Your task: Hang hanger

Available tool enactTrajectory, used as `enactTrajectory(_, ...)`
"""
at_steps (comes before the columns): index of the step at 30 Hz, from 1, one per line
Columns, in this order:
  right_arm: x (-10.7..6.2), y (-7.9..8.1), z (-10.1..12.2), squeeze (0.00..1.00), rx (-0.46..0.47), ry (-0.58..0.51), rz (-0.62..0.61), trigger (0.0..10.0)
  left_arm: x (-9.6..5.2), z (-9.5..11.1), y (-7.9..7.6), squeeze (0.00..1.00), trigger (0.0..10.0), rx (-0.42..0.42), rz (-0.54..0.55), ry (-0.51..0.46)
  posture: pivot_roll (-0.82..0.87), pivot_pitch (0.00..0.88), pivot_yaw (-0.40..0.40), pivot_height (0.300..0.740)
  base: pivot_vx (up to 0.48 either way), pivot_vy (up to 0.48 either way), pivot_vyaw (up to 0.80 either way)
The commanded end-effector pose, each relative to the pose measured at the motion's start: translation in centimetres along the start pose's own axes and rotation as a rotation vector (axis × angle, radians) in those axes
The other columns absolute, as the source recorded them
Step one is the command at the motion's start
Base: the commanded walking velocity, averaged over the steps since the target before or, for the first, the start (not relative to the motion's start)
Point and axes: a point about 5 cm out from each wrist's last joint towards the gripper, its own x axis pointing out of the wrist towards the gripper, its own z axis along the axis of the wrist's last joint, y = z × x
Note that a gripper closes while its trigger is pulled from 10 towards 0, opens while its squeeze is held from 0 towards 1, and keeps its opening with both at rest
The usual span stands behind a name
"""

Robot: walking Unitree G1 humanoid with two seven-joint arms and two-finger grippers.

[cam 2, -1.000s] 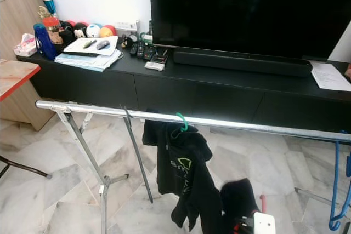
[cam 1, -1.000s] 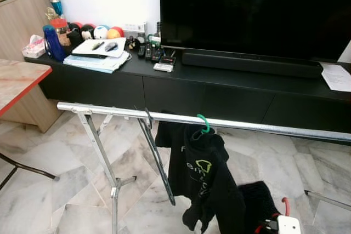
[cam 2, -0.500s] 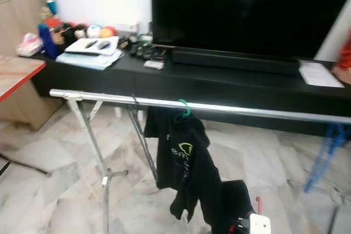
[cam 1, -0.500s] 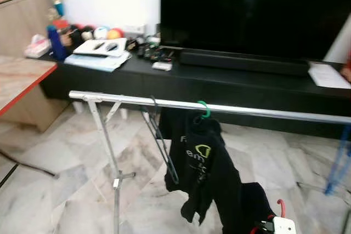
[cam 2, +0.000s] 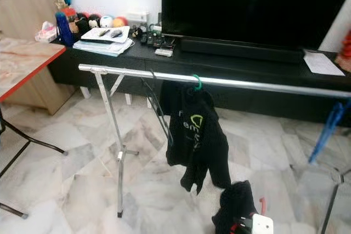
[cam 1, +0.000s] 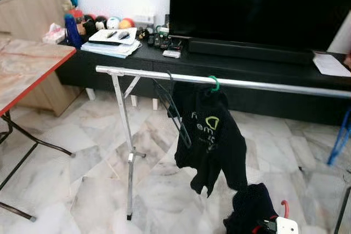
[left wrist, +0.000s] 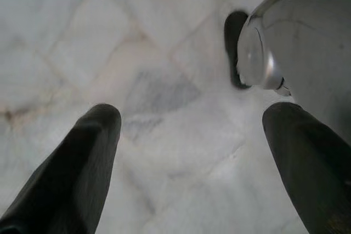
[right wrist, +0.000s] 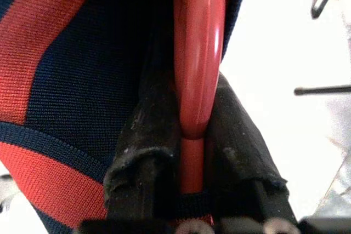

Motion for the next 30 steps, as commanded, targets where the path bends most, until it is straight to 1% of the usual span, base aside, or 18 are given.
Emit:
enactTrajectory(1,-0.02,-0.33,0.0,0.0,0.006,-0.002,-0.011,10.0,-0.19,-1.11,-1.47,0.0,10.0,0.001,-0.052,0.038,-0.01,0.047,-0.054,0.74,-0.326,0.0,0.0)
enactTrajectory(6,-0.01,-0.26,-0.05,0.0,0.015,0.003,-0.011,10.0,-0.18,-1.07,-1.41,0.0,10.0,0.0,-0.051,0.038,0.0,0.046,-0.052,0.74,-0.324,0.0,0.0)
enactTrajectory(10,-0.02,-0.29,-0.07,0.0,0.024,0.005,-0.012,10.0,-0.18,-1.05,-1.39,0.0,10.0,0.001,-0.05,0.037,0.0,0.045,-0.051,0.74,-0.323,0.0,-0.8)
enactTrajectory(16,-0.01,-0.27,-0.07,0.0,0.021,0.006,-0.013,10.0,-0.18,-1.07,-1.33,0.0,10.0,-0.001,-0.046,0.038,0.01,0.043,-0.051,0.74,-0.326,0.0,0.0)
enactTrajectory(23,0.04,0.3,0.06,0.0,0.016,0.006,0.001,10.0,-0.17,-1.03,-1.17,0.0,10.0,-0.005,-0.036,0.039,0.02,0.037,-0.05,0.74,-0.314,0.0,0.0)
enactTrajectory(30,0.06,0.62,0.11,0.0,0.02,0.004,0.009,10.0,-0.16,-1.08,-1.02,0.0,10.0,0.013,-0.03,0.049,0.01,0.036,-0.04,0.74,0.0,0.0,0.0)
